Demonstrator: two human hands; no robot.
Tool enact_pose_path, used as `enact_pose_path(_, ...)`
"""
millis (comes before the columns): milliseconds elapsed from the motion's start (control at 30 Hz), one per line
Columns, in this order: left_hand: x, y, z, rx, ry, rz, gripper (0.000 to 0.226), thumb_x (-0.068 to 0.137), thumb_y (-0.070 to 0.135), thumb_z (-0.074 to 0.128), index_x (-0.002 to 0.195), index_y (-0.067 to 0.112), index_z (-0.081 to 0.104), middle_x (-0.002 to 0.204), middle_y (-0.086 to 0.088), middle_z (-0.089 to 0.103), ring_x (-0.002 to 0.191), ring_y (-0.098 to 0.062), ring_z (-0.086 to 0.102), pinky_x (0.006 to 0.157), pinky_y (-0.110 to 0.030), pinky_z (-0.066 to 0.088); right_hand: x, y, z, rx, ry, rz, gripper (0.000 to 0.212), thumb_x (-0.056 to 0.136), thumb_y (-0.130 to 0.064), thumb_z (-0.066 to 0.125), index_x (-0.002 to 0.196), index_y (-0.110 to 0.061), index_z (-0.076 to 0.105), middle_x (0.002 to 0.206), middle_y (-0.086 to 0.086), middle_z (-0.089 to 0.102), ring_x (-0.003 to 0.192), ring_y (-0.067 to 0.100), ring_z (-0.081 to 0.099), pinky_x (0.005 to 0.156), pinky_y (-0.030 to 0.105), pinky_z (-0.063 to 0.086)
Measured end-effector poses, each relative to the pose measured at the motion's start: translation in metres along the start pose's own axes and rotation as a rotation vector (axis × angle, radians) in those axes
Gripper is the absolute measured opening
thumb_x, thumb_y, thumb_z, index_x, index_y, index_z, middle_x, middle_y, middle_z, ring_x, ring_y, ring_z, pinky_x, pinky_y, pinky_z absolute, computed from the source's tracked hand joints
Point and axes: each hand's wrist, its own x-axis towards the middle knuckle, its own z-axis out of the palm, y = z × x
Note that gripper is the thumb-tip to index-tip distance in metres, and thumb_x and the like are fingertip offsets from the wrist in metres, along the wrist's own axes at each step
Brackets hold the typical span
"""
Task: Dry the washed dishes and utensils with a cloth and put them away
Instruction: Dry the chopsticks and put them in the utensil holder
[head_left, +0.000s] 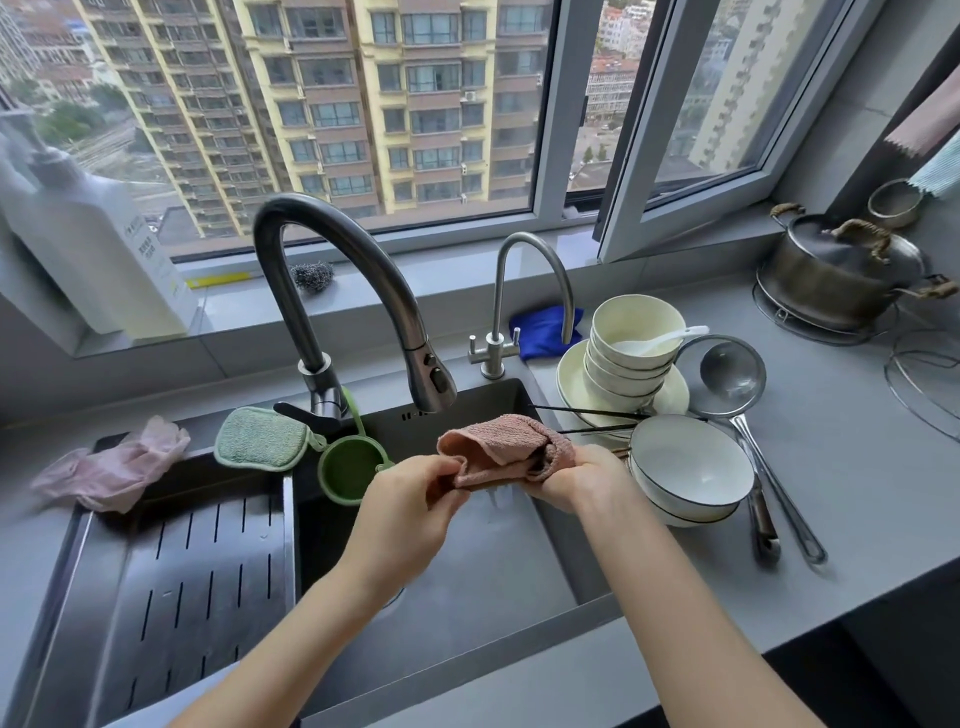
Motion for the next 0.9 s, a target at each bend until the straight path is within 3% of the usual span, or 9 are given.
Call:
enact_pose_path(67, 0.003, -0.003, -0.002, 0.069, -0.036, 0.077, 0.022, 0.076, 0.002, 0.073, 0.098, 0.003, 0.071, 0.088, -0.005, 0.070, 0.077, -0.020, 0.065, 0.071, -0.029, 0.052, 0.015, 0.008, 0.000, 0.080, -0.011, -0.079, 0.031, 0.102, -0.019, 0.030, 0.122, -0.020, 0.054, 0.115, 0.009, 0.062, 0.101, 0.032, 0.058, 0.053, 0.048, 0.054)
enact_pose_path(100, 0.005, -0.004, -0.003, 0.056, -0.058, 0.087, 0.019, 0.078, 0.001, 0.071, 0.096, 0.005, 0.072, 0.084, 0.001, 0.069, 0.074, -0.016, 0.064, 0.068, -0.025, 0.049, 0.019, 0.012, 0.001, 0.099, -0.037, -0.134, 0.024, 0.101, -0.019, 0.039, 0.119, -0.020, 0.054, 0.114, 0.006, 0.063, 0.098, 0.030, 0.060, 0.057, 0.048, 0.055)
enact_pose_path(167, 0.006, -0.005, -0.006, -0.068, -0.126, 0.009, 0.016, 0.081, 0.002, 0.066, 0.092, 0.011, 0.073, 0.071, 0.017, 0.065, 0.063, -0.002, 0.057, 0.060, -0.016, 0.043, 0.021, 0.020, -0.001, 0.068, -0.072, -0.271, 0.007, 0.097, -0.019, 0.053, 0.098, -0.013, 0.055, 0.117, 0.005, 0.062, 0.100, 0.028, 0.061, 0.081, 0.051, 0.053)
enact_pose_path(267, 0.009, -0.005, -0.004, -0.495, -0.195, -0.386, 0.018, 0.084, -0.004, 0.060, 0.077, 0.006, 0.073, 0.053, 0.006, 0.056, 0.046, -0.008, 0.042, 0.045, -0.016, 0.033, 0.010, 0.025, -0.002, 0.016, 0.020, -0.498, 0.020, 0.090, -0.017, 0.064, 0.077, -0.014, 0.050, 0.103, 0.011, 0.062, 0.093, 0.027, 0.063, 0.093, 0.051, 0.050)
enact_pose_path(433, 0.017, 0.001, -0.007, -0.737, -0.191, -0.588, 0.013, 0.081, -0.007, 0.065, 0.073, 0.001, 0.072, 0.056, -0.011, 0.060, 0.044, -0.012, 0.043, 0.041, -0.017, 0.034, 0.003, 0.002, 0.004, 0.077, 0.004, -0.564, 0.014, 0.091, -0.009, 0.062, 0.080, -0.009, 0.055, 0.079, 0.006, 0.062, 0.065, 0.018, 0.061, 0.064, 0.038, 0.053)
enact_pose_path(567, 0.026, 0.003, -0.011, -0.785, -0.168, -0.602, 0.010, 0.082, -0.005, 0.065, 0.078, 0.001, 0.072, 0.055, -0.010, 0.060, 0.042, -0.010, 0.046, 0.039, -0.016, 0.036, 0.001, -0.018, 0.006, 0.138, -0.078, -0.500, 0.010, 0.092, -0.007, 0.059, 0.082, -0.010, 0.058, 0.084, 0.010, 0.063, 0.072, 0.025, 0.062, 0.069, 0.046, 0.052)
enact_pose_path(733, 0.020, -0.002, -0.022, -0.848, -0.153, -0.683, 0.009, 0.083, -0.010, 0.061, 0.085, -0.007, 0.068, 0.054, -0.012, 0.059, 0.040, -0.009, 0.048, 0.037, -0.013, 0.037, 0.000, -0.046, 0.001, 0.144, -0.153, -0.510, 0.011, 0.097, -0.012, 0.051, 0.089, -0.014, 0.058, 0.084, 0.009, 0.064, 0.073, 0.027, 0.061, 0.049, 0.044, 0.055)
enact_pose_path(800, 0.016, -0.001, -0.025, -0.829, -0.180, -0.682, 0.009, 0.083, -0.010, 0.060, 0.084, -0.006, 0.068, 0.054, -0.012, 0.059, 0.040, -0.010, 0.049, 0.037, -0.014, 0.037, 0.001, -0.057, 0.001, 0.110, -0.146, -0.478, 0.019, 0.100, -0.011, 0.044, 0.084, -0.016, 0.054, 0.076, 0.007, 0.064, 0.071, 0.026, 0.058, 0.060, 0.050, 0.053)
enact_pose_path(900, 0.013, -0.012, -0.039, -0.772, -0.125, -0.717, 0.010, 0.084, -0.010, 0.059, 0.084, -0.005, 0.068, 0.055, -0.012, 0.059, 0.039, -0.008, 0.049, 0.036, -0.013, 0.038, 0.004, -0.087, -0.014, 0.185, -0.074, -0.586, 0.020, 0.098, -0.012, 0.047, 0.080, -0.020, 0.049, 0.084, 0.001, 0.062, 0.076, 0.020, 0.058, 0.045, 0.039, 0.054)
